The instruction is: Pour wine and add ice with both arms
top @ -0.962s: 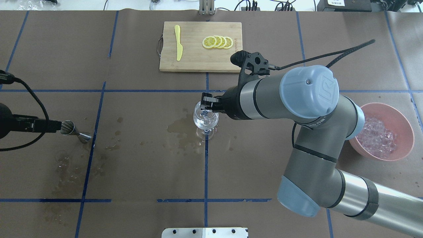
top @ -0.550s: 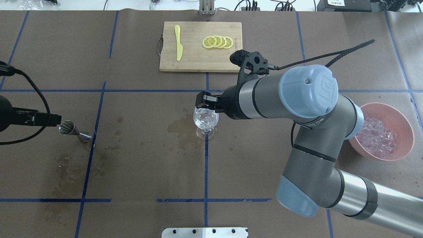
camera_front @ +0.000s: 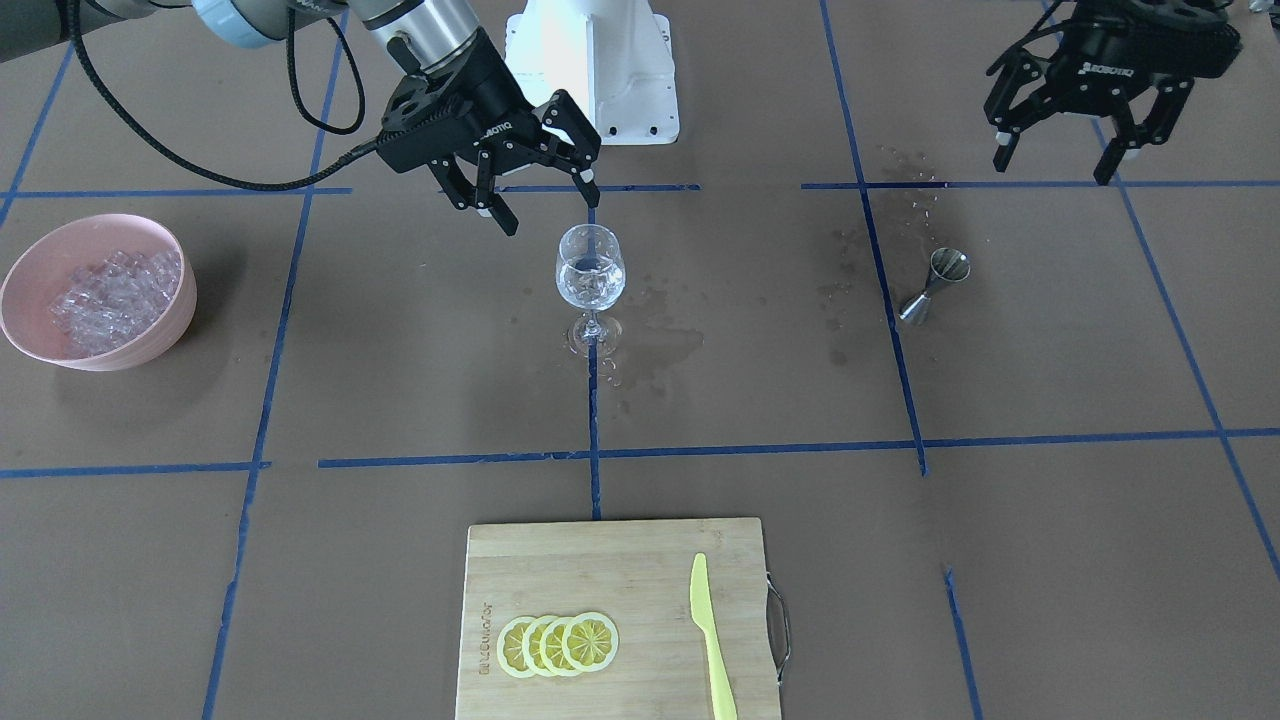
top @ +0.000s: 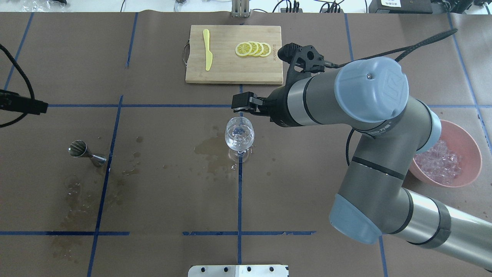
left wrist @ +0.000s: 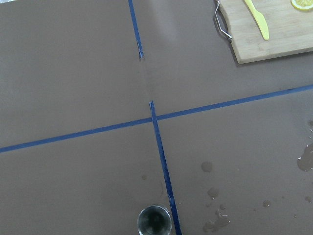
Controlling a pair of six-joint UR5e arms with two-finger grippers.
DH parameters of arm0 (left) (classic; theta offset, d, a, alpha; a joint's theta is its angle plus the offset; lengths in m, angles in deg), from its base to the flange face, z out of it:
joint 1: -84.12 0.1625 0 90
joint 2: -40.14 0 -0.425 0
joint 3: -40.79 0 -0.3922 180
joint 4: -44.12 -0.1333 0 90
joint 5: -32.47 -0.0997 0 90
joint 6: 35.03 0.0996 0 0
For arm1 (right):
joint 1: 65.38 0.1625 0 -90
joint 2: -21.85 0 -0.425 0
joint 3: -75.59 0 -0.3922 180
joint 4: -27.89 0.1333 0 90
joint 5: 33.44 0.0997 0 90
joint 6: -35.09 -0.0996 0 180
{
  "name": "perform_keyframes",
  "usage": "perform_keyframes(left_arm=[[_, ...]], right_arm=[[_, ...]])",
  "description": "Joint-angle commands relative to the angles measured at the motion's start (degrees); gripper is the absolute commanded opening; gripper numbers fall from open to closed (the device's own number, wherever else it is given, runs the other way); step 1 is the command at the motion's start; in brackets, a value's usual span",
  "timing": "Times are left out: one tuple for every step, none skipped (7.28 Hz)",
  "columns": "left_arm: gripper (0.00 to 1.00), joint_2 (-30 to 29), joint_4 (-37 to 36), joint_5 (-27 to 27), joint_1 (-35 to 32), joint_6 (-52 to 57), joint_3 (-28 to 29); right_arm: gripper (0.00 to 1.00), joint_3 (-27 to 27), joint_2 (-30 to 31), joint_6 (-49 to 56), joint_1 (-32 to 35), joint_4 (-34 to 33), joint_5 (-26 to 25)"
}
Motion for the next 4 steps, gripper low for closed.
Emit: perform_keyframes(left_arm=[[1.0, -2.3, -0.1, 7.7, -11.4, 14.3, 9.0], [1.0, -2.3, 0.2, 7.9, -13.3, 17.7, 12.0], [1.0, -2.2, 0.3, 8.0, -16.3, 22.9, 14.0], [1.0, -2.3, 0.4, 11.5, -21.8, 30.9, 17.8]], right_arm=[[1.0, -0.4, 2.2, 8.5, 5.7, -5.1, 5.4], [1.0, -0.1, 4.7, 14.1, 8.9, -6.5, 8.5], [1.0, 0.3, 7.9, 22.4, 12.3, -7.9, 10.2], [1.0, 2.3, 9.7, 31.1, 16.3, -10.1, 14.0]])
